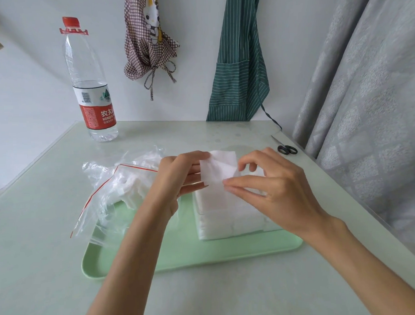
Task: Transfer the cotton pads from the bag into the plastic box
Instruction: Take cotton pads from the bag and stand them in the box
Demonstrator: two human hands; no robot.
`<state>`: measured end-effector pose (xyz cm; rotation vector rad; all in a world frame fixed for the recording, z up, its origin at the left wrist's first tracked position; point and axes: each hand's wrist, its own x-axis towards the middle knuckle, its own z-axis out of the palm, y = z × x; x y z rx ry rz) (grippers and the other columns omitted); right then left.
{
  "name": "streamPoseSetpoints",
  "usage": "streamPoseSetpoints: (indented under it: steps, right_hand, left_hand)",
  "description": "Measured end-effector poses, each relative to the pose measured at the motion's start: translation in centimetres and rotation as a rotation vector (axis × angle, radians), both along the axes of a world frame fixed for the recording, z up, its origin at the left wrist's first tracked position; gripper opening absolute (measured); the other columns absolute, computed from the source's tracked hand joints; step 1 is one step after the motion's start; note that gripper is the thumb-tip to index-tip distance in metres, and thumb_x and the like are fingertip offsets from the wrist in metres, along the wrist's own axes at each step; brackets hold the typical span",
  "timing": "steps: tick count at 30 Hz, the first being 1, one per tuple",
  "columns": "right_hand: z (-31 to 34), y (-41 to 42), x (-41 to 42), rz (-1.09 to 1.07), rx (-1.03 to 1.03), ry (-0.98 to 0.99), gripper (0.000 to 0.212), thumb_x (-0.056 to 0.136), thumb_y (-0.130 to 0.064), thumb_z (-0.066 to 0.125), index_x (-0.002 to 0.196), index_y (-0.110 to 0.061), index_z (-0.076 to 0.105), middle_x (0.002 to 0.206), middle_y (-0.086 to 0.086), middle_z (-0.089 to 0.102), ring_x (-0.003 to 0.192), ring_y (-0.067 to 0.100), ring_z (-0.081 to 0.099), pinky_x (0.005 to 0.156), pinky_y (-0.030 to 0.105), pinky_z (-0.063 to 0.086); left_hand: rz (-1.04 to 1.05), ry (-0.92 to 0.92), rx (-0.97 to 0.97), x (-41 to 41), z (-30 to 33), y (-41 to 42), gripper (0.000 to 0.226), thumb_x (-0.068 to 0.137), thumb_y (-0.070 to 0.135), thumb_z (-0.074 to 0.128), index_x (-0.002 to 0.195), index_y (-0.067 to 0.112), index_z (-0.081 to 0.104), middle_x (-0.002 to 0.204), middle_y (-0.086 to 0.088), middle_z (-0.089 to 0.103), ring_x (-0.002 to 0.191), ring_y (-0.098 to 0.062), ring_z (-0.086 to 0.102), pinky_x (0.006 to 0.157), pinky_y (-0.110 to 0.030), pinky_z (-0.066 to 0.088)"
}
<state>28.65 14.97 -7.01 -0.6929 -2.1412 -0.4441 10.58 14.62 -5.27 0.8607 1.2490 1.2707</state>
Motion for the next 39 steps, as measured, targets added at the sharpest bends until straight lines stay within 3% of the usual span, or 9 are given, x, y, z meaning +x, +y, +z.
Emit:
streamPoseSetpoints:
  steps: [3, 6, 11, 15, 21, 27, 31, 36, 39]
  right_hand:
    - [0.3, -0.5, 0.6, 0.063, -0.266, 0.194, 0.027, 0.084, -0.042, 0.067, 0.068, -0.021, 0.074, 0.073, -0.006, 0.059, 0.067, 0.013, 0.051, 0.058, 0.024, 0.039]
    - [1.0, -0.5, 1.2, 0.083, -0.526, 0.451, 0.012, 0.075, -0.043, 0.071, 0.076, -0.031, 0.072, 0.077, -0.010, 0.062, 0.069, 0.010, 0.053, 0.060, 0.022, 0.039]
    - [0.8, -0.4, 1.0, 0.082, -0.631, 0.249, 0.037, 0.067, -0.030, 0.084, 0.102, -0.032, 0.072, 0.096, -0.011, 0.057, 0.081, 0.011, 0.053, 0.068, 0.016, 0.037]
    - [1.2, -0.5, 0.6, 0.082, -0.637, 0.430, 0.015, 0.077, -0.019, 0.077, 0.090, -0.026, 0.076, 0.089, -0.006, 0.062, 0.074, 0.006, 0.054, 0.065, 0.014, 0.036]
    - [1.4, -0.9, 1.8, 0.045, -0.720, 0.555, 0.013, 0.073, -0.023, 0.079, 0.080, -0.034, 0.074, 0.081, -0.009, 0.064, 0.067, 0.006, 0.054, 0.055, 0.020, 0.039]
    - [1.9, -1.3, 4.4, 0.182, -1.094, 0.598, 0.021, 0.073, -0.037, 0.066, 0.088, -0.027, 0.077, 0.085, -0.010, 0.058, 0.072, -0.003, 0.052, 0.069, 0.013, 0.036]
    - [2.3, -1.5, 4.8, 0.215, -1.269, 0.813, 0.016, 0.071, -0.034, 0.072, 0.075, -0.020, 0.077, 0.078, -0.002, 0.051, 0.066, 0.006, 0.039, 0.059, 0.016, 0.033]
    - [2.1, -1.2, 4.8, -0.003, -1.095, 0.921, 0.016, 0.079, -0.035, 0.071, 0.077, -0.019, 0.075, 0.063, -0.011, 0.060, 0.062, 0.004, 0.050, 0.062, 0.017, 0.040]
    - [1.9, -1.3, 4.2, -0.014, -0.979, 0.923, 0.014, 0.082, -0.032, 0.070, 0.076, -0.020, 0.073, 0.058, -0.016, 0.064, 0.054, -0.004, 0.053, 0.056, 0.009, 0.040]
  left_hand:
    - [-0.051, 0.052, 0.009, 0.1, -0.2, 0.0, 0.012, 0.085, 0.018, 0.065, 0.082, 0.008, 0.071, 0.072, -0.004, 0.073, 0.062, -0.014, 0.068, 0.064, -0.026, 0.059]
    - [-0.114, 0.124, 0.023, 0.5, -0.2, -0.2, 0.018, 0.088, 0.022, 0.063, 0.086, 0.008, 0.074, 0.082, -0.006, 0.075, 0.070, -0.013, 0.071, 0.066, -0.025, 0.059]
    - [-0.152, 0.208, 0.119, 0.4, 1.0, -1.1, 0.019, 0.090, 0.024, 0.060, 0.085, 0.012, 0.074, 0.078, -0.003, 0.075, 0.069, -0.010, 0.071, 0.066, -0.022, 0.059]
    - [-0.162, 0.242, 0.192, 0.6, 1.9, -1.7, 0.019, 0.091, 0.023, 0.059, 0.080, 0.016, 0.073, 0.074, 0.000, 0.075, 0.068, -0.008, 0.071, 0.066, -0.021, 0.058]
    - [-0.333, 0.267, 0.181, 1.5, 1.8, -2.0, 0.011, 0.085, 0.017, 0.066, 0.079, 0.018, 0.076, 0.081, -0.002, 0.074, 0.075, -0.009, 0.070, 0.075, -0.024, 0.058]
    - [-0.386, 0.345, 0.176, 2.3, 2.4, -1.4, 0.010, 0.081, 0.011, 0.070, 0.087, 0.004, 0.074, 0.077, -0.005, 0.068, 0.072, -0.011, 0.064, 0.074, -0.021, 0.057]
    - [-0.439, 0.371, 0.194, 3.2, 3.0, -1.3, 0.030, 0.081, 0.012, 0.069, 0.099, -0.012, 0.067, 0.099, -0.026, 0.066, 0.084, -0.018, 0.064, 0.075, -0.017, 0.055]
    - [-0.451, 0.348, 0.205, 4.1, 4.0, -1.7, 0.030, 0.061, 0.022, 0.076, 0.087, 0.007, 0.074, 0.084, -0.004, 0.074, 0.076, -0.008, 0.069, 0.075, -0.017, 0.055]
    - [-0.495, 0.419, 0.189, 4.6, 4.2, -1.9, 0.029, 0.066, 0.023, 0.078, 0.093, 0.014, 0.075, 0.085, 0.000, 0.075, 0.079, -0.005, 0.069, 0.077, -0.019, 0.056]
